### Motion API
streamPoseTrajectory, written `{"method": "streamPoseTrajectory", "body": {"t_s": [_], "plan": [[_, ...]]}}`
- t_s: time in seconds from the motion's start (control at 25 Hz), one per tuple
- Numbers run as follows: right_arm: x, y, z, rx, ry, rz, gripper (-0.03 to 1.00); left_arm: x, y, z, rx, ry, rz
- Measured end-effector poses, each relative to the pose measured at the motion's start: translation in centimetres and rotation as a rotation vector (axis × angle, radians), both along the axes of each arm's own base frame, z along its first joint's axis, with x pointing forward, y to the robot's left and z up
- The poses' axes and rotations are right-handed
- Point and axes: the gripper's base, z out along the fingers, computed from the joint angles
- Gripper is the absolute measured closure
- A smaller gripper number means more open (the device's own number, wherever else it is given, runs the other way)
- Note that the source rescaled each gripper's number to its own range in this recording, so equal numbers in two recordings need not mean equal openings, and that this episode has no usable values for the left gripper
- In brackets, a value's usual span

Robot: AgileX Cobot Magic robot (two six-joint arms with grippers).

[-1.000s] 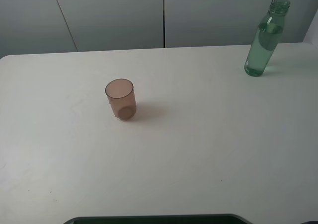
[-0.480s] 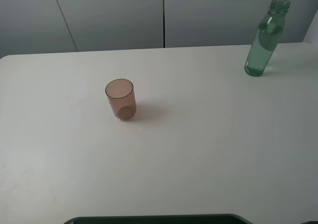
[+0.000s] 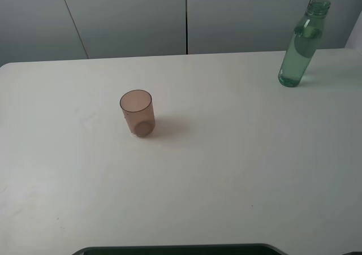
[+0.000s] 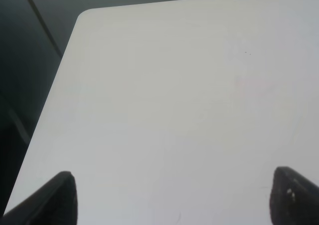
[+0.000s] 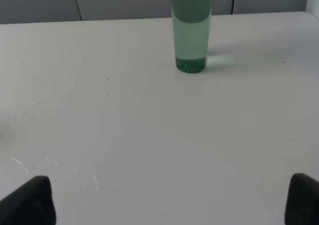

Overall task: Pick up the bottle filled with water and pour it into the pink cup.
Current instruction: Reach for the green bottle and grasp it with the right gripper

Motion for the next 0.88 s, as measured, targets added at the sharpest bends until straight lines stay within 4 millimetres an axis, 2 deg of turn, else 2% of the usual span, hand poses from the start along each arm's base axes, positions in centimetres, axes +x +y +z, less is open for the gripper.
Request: {"method": "streamPoseTrajectory", "body": {"t_s": [0.44,0.6,0.88], "plan": [[0.1,0.0,0.1,0.005,-0.014,-0.001,-0.03,0.0,0.0,0.0,0.004,0.0,-0.002],[0.2,0.3,1.1,0.035,-0.089,0.015,-0.03,0.0,0.0,0.0,0.004,0.0,-0.002],[3.8,0.2,3.2,0.038,-0.181,0.026,-0.03,0.0,0.0,0.0,0.004,0.0,-0.002]]}}
